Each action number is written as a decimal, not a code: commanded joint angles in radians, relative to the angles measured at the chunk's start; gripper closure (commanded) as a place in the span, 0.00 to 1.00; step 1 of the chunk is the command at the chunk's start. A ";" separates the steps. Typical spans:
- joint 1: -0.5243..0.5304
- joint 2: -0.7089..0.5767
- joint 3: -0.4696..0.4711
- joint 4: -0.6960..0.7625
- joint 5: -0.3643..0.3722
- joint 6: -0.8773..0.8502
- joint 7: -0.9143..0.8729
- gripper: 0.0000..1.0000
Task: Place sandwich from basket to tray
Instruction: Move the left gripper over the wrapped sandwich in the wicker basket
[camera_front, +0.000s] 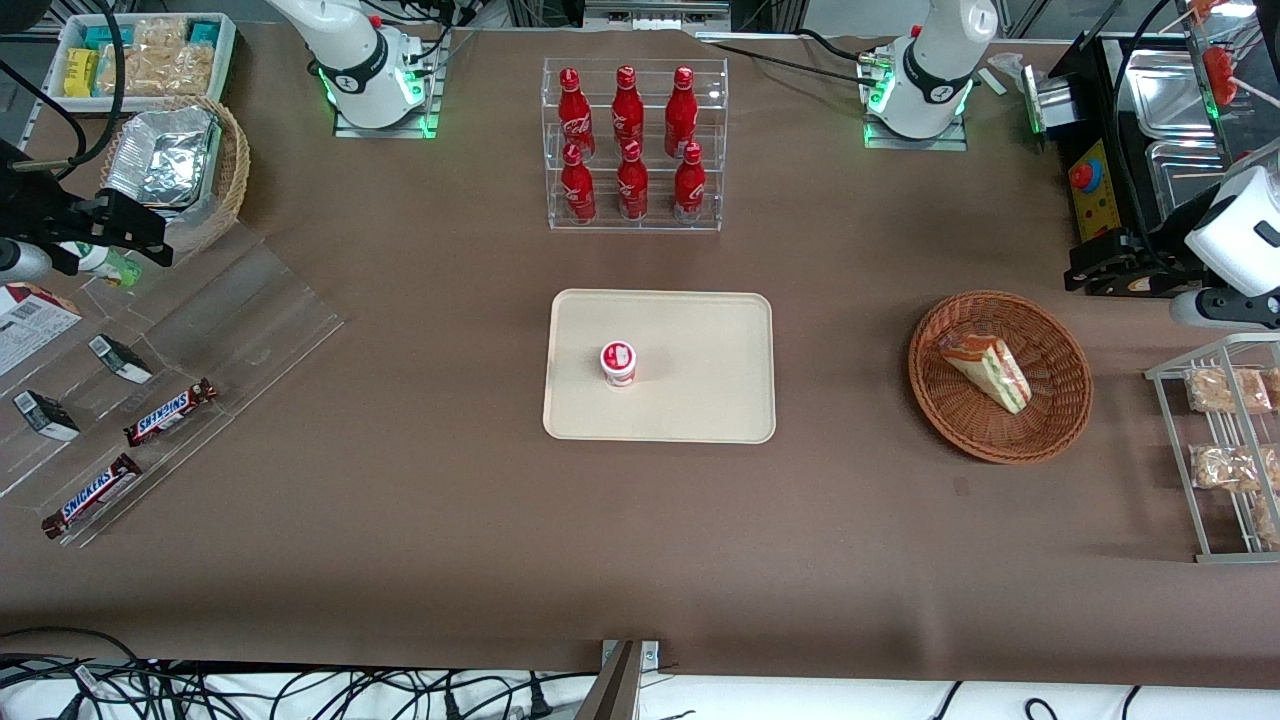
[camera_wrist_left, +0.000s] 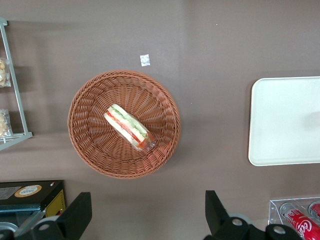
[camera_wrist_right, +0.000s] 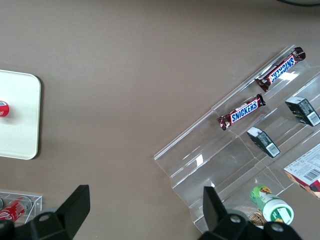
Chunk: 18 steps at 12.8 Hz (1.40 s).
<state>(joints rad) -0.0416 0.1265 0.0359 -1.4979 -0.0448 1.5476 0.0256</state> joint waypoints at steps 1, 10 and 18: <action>-0.009 0.015 0.009 0.019 -0.004 -0.021 0.023 0.00; 0.026 0.061 0.016 -0.145 0.022 0.173 -0.192 0.00; 0.031 -0.018 0.004 -0.577 0.138 0.587 -0.587 0.00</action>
<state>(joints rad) -0.0102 0.1633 0.0471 -1.9638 0.0532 2.0544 -0.4785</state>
